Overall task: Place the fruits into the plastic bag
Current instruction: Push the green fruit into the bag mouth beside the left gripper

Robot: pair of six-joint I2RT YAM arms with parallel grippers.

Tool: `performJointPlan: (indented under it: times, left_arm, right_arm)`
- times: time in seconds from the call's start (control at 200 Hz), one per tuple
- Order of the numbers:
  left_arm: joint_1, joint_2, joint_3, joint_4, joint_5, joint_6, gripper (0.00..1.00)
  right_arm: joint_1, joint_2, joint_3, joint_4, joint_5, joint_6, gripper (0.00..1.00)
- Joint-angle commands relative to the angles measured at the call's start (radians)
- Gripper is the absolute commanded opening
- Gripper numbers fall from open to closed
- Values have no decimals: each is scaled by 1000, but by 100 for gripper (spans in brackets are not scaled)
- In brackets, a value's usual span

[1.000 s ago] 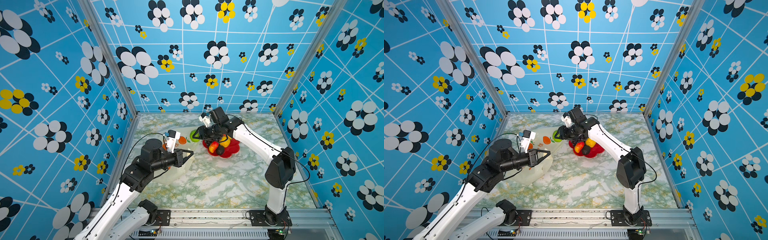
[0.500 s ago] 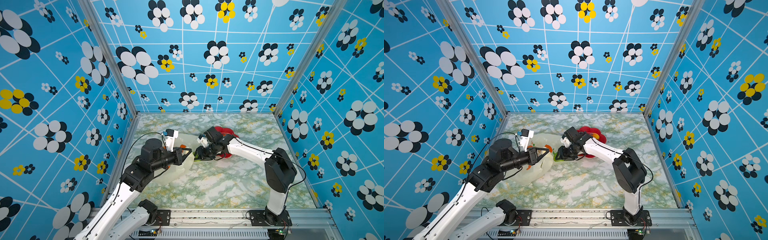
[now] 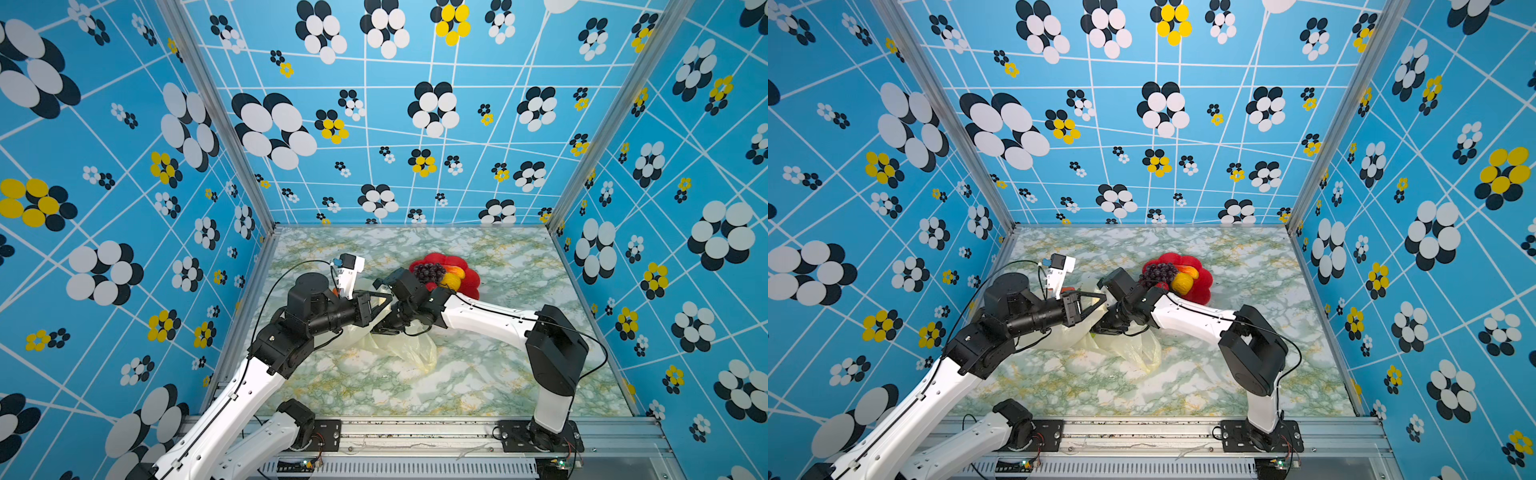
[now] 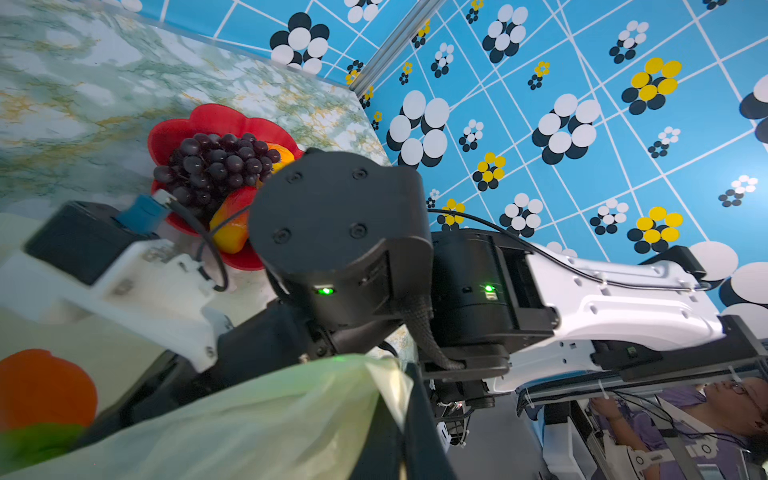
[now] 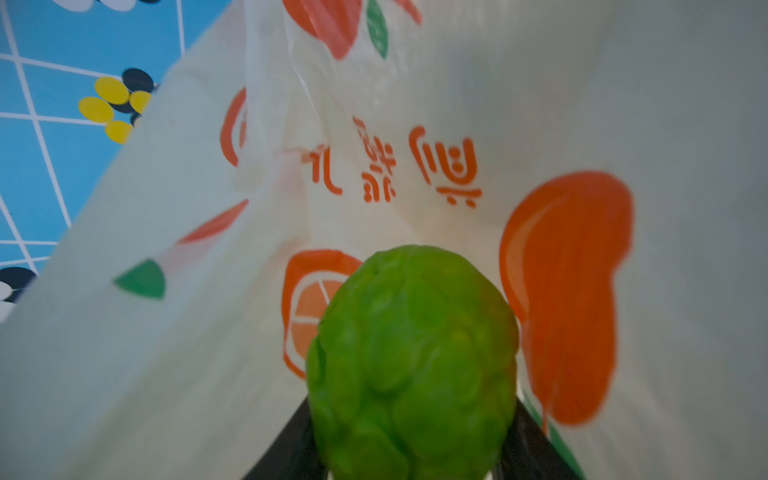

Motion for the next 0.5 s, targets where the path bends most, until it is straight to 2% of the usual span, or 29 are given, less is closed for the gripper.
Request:
performJointPlan:
  times: [0.0, 0.09, 0.18, 0.3, 0.38, 0.495]
  left_arm:
    - [-8, -28, -26, 93, 76, -35, 0]
    - [-9, -47, -31, 105, 86, -44, 0]
    - [-7, -73, -29, 92, 91, -39, 0]
    - [-5, -107, -19, 41, 89, -7, 0]
    - [-1, -118, -18, 16, 89, 16, 0]
    - [10, -112, -24, 17, 88, 32, 0]
  right_arm:
    - [-27, 59, 115, 93, 76, 73, 39]
    - [-70, 82, 183, 142, 163, 114, 38]
    - [-106, 65, 181, 193, 244, 134, 38]
    - [-136, -1, 147, 177, 308, 85, 38]
    - [-148, -59, 91, 133, 317, 36, 38]
    - [-147, -141, 14, 72, 238, -22, 38]
